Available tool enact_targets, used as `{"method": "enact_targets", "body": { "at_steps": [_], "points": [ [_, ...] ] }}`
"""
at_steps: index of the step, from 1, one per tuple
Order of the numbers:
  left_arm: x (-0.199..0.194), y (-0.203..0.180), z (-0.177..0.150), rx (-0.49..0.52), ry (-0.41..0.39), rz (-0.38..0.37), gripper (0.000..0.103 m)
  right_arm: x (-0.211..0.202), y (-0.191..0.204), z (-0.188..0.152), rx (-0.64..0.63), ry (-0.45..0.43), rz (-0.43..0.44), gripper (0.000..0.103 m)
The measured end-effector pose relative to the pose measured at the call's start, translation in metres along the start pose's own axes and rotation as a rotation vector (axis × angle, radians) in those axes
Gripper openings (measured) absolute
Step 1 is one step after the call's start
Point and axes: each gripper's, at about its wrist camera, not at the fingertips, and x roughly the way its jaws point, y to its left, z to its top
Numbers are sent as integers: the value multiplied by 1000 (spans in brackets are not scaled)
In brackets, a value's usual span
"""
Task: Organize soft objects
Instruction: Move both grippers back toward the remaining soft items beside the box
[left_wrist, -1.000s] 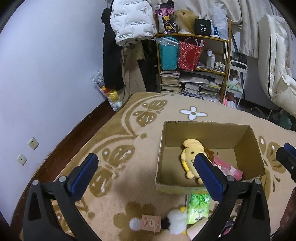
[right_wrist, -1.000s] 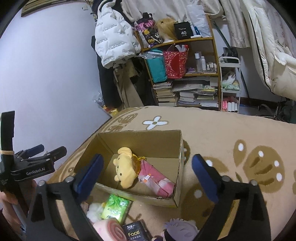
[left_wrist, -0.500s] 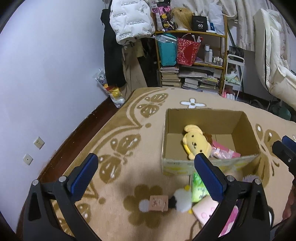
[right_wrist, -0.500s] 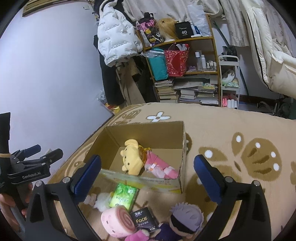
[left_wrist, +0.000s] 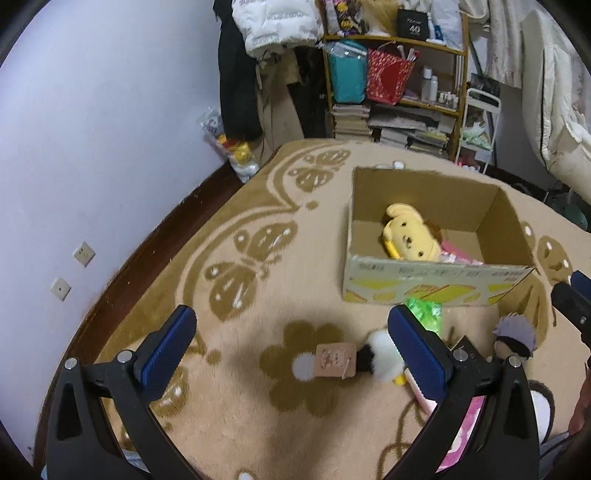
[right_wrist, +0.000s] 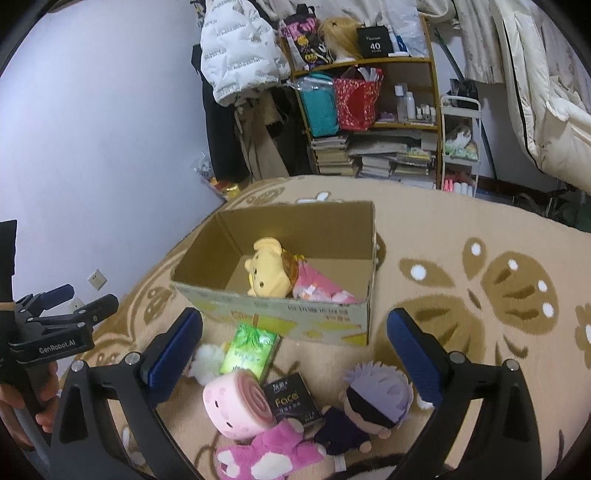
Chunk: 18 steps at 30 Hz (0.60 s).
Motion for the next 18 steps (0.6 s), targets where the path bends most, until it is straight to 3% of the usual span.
{"method": "enact_targets", "body": {
  "at_steps": [9, 18],
  "points": [
    [30, -1, -9, -12, 86, -29, 102, 25, -7, -15, 7, 87, -26, 103],
    [52, -24, -22, 57, 157, -59, 102, 44, -21, -23, 53, 145, -43, 103]
  ]
}}
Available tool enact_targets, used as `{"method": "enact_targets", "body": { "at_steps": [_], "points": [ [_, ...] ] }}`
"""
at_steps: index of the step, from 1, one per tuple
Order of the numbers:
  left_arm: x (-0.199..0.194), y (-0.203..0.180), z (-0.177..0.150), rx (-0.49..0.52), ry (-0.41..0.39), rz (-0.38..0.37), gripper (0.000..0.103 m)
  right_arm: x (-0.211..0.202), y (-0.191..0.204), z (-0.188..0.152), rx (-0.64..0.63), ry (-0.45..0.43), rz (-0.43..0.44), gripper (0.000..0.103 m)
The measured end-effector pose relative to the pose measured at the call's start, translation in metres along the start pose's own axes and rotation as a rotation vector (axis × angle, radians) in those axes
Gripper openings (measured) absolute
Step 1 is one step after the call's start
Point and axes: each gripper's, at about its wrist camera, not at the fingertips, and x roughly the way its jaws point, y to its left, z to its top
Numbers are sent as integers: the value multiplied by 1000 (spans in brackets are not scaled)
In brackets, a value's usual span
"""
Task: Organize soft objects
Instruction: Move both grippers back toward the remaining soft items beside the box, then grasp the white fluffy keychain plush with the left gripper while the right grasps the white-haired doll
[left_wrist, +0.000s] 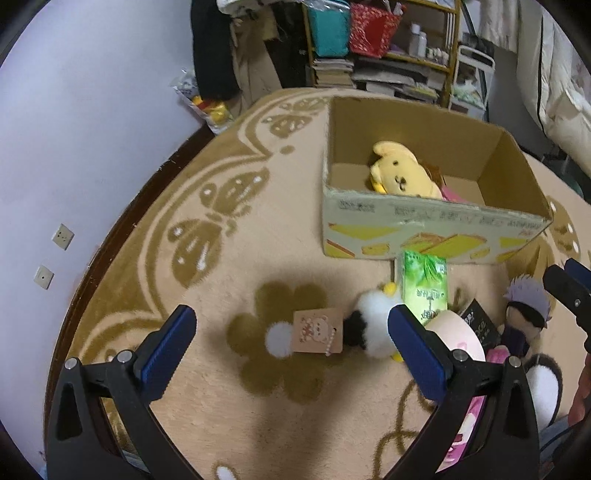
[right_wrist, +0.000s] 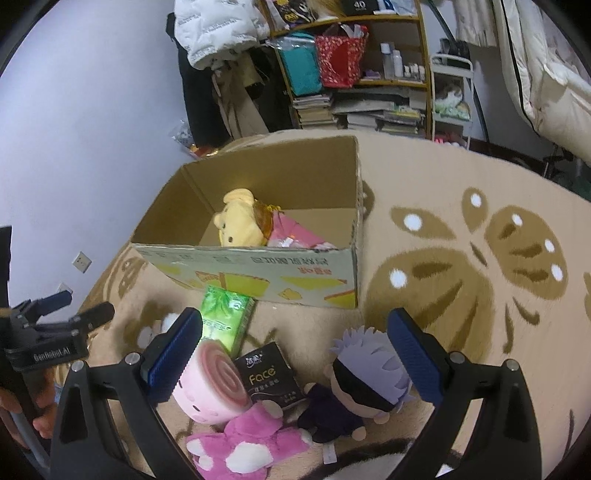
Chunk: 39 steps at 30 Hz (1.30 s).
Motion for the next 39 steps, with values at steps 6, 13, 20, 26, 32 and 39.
{"method": "enact_targets", "body": {
  "at_steps": [6, 13, 20, 26, 32, 39],
  "points": [
    [14, -11, -1, 25, 38, 4, 102, 15, -11, -4, 25, 52, -12, 103],
    [27, -19, 1, 35, 71, -26, 102, 37, -25, -4, 85, 104, -31, 103],
    [42, -23, 3, 28, 100, -38, 102, 55, -40, -10, 142, 146, -62, 98],
    [57, -28, 2, 31, 135, -14, 102, 60, -45, -11, 158, 168, -82, 93],
    [70, -23, 0, 1, 176, -12, 102, 58, -48, -14, 181, 183, -103, 93],
    [74, -27, -2, 8, 183, 4, 102, 59, -55, -14, 226, 179, -100, 93]
  ]
}}
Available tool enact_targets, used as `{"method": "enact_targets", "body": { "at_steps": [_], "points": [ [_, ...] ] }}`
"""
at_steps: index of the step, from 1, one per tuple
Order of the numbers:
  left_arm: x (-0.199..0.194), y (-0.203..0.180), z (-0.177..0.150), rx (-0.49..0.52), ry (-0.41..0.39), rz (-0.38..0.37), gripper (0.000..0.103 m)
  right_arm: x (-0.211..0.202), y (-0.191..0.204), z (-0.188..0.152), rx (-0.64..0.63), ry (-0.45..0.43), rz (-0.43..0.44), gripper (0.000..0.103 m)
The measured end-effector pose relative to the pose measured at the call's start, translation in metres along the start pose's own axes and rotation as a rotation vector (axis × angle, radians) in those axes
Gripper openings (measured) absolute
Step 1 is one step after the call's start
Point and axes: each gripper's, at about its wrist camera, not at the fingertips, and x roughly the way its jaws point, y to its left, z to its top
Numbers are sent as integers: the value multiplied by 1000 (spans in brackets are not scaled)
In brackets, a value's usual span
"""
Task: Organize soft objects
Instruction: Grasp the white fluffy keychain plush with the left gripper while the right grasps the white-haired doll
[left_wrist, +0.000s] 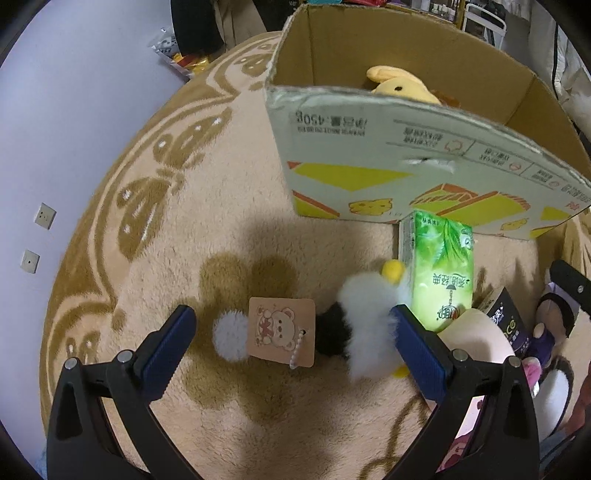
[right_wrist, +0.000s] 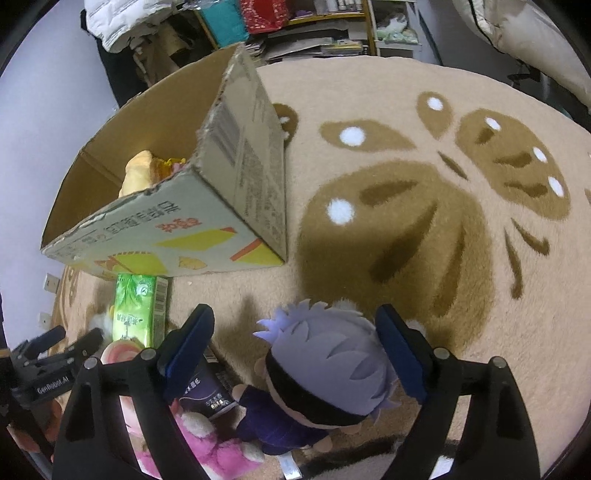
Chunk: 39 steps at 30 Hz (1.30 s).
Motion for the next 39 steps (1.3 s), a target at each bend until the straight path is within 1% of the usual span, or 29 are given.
{"method": "enact_targets", "body": {
  "at_steps": [4, 8, 13, 14, 15, 16, 18, 19, 21, 22, 24, 27, 28, 29, 30, 31, 32, 33, 37, 39],
  "points": [
    [2, -4, -1, -6, 1, 5, 102, 1, -2, 2, -4, 6, -9, 93],
    [5, -6, -2, -8, 2, -1, 102, 4, 2, 0, -27, 21, -42, 93],
    [10, -7, -2, -7, -1, 0, 102, 9, 4, -4, -19, 60, -89, 94],
    [11, -8, -2, -3, -3, -3, 98, 9, 4, -5, -17, 62, -89, 94],
    [12, -9, -3, -1, 2, -19, 92, 9, 4, -5, -13, 63, -89, 94],
    [13, -10, -3, -3, 7, -34, 90, 9, 4, -4, -9, 65, -90, 93],
    [15, -10, -4, -14, 17, -72, 78, 12, 2, -5, 6, 75, -90, 93],
    [15, -11, -4, -14, 19, -83, 75, 13, 1, -5, 12, 81, -92, 93],
    [13, -15, -5, 3, 14, -91, 64, 16, -2, -4, 27, 94, -95, 93],
    [12, -19, -5, 27, 10, -96, 60, 16, -5, -4, 34, 98, -93, 93],
    [8, -24, -5, 69, -3, -102, 41, 17, -8, -7, 46, 104, -89, 94],
    [2, -28, -6, 98, -23, -104, 28, 21, -15, -8, 61, 124, -87, 93],
    [0, -29, -6, 98, -28, -103, 26, 24, -16, -7, 69, 136, -82, 93],
    [-2, -29, -6, 100, -35, -103, 22, 25, -19, -7, 73, 140, -83, 93],
    [-5, -30, -6, 101, -40, -104, 17, 24, -22, -11, 72, 138, -86, 91],
    [-6, -29, -6, 98, -43, -107, 16, 24, -23, -10, 72, 133, -96, 87],
    [-8, -28, -6, 92, -46, -109, 13, 23, -24, -10, 71, 126, -114, 77],
    [-8, -27, -7, 87, -49, -107, 11, 22, -26, -11, 73, 123, -114, 73],
    [-8, -16, -7, 58, -48, -119, 8, 17, -38, -9, 140, 113, -62, 69],
    [-10, -13, -6, 48, -53, -117, 5, 15, -46, -8, 188, 100, -20, 68]
  ]
}}
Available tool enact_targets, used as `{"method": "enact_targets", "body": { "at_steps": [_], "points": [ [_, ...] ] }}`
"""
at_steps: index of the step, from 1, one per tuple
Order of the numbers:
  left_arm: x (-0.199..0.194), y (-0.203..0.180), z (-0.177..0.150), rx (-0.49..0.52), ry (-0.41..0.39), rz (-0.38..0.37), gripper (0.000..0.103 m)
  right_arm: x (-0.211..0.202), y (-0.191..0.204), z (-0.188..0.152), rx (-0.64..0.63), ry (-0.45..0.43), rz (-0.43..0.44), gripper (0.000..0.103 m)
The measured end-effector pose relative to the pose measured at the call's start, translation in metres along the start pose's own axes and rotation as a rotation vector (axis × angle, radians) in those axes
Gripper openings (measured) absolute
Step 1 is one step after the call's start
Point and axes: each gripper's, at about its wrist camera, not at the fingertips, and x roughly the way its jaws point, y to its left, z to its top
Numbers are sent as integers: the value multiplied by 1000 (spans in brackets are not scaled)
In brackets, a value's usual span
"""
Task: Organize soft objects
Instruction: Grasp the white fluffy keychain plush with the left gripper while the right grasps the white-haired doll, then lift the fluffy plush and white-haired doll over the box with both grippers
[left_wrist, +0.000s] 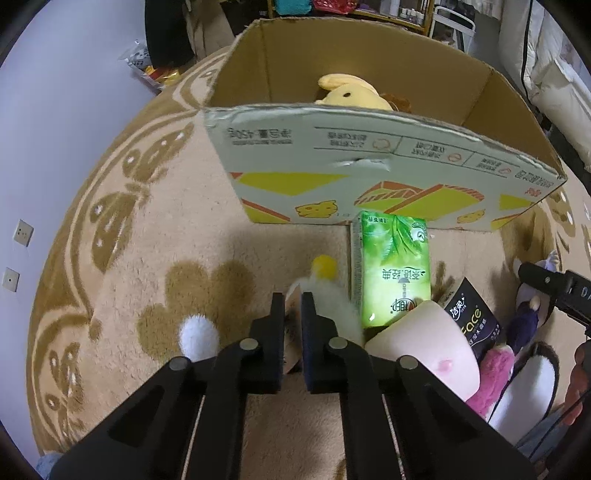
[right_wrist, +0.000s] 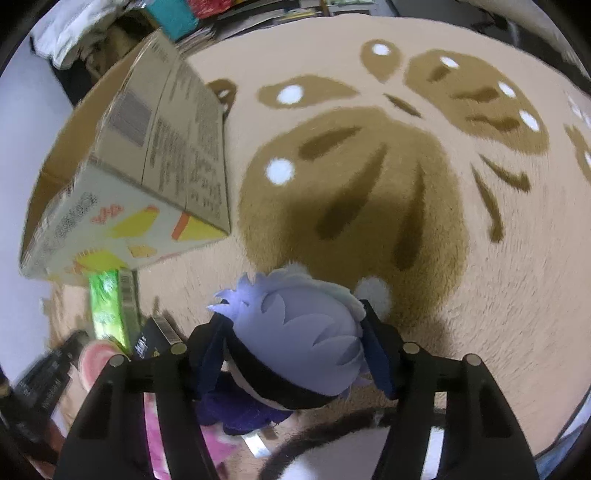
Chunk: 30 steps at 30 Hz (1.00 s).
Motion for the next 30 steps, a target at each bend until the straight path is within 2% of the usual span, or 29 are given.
{"method": "enact_targets", "body": {
  "at_steps": [3, 9, 19, 30],
  "points": [
    [-5, 6, -1, -21, -13, 1, 3, -5, 0, 1, -1, -20, 23, 68],
    [-16, 13, -1, -47, -45, 20, 1, -14, 21, -1, -91, -67, 33, 67],
    [-40, 23, 0, -80, -118, 48, 0, -44, 36, -2, -155, -138, 58, 67],
    [-89, 32, 3, -115, -259, 63, 0, -73, 67, -7, -238, -226, 99, 67]
  ]
}}
